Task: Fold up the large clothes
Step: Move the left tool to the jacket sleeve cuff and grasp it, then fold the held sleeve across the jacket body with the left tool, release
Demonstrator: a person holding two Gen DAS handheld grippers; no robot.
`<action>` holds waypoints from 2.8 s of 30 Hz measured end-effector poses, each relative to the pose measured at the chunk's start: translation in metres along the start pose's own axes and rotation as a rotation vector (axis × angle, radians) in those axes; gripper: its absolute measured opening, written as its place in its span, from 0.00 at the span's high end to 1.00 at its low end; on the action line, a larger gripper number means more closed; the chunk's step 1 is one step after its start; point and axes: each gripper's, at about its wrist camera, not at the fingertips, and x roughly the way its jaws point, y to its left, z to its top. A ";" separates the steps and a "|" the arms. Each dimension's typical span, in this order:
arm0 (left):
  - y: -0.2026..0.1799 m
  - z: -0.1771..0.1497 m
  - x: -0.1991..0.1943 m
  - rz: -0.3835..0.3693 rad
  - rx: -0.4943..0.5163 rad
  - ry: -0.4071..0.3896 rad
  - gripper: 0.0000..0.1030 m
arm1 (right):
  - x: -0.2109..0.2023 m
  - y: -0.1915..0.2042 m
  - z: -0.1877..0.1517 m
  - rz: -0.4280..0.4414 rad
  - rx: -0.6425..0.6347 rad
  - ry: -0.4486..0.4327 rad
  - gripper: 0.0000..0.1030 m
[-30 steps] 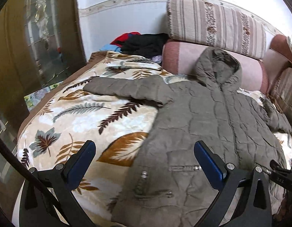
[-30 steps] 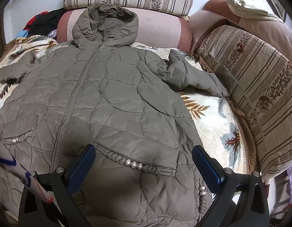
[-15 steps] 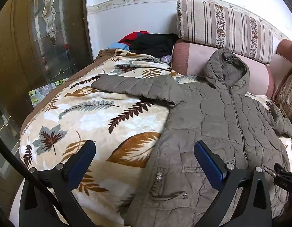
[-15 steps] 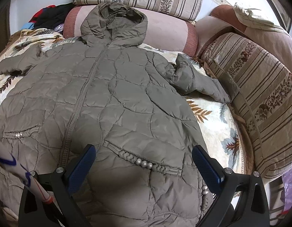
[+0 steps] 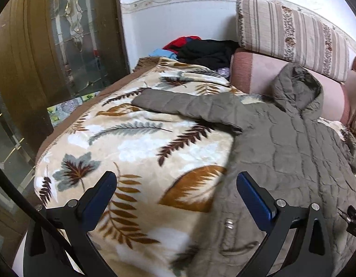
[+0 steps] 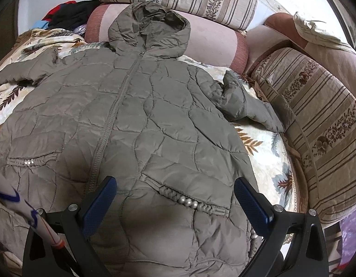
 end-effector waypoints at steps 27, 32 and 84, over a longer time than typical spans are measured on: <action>0.123 0.137 0.138 -0.109 -0.268 0.103 0.00 | 0.016 0.024 0.011 0.173 -0.010 0.029 0.00; 0.137 0.159 0.214 -0.302 -0.413 0.216 0.13 | 0.025 0.026 0.013 0.173 -0.019 0.037 0.01; -0.189 0.100 0.160 -0.811 -0.086 0.418 0.89 | 0.022 -0.040 -0.013 0.183 0.143 -0.023 0.02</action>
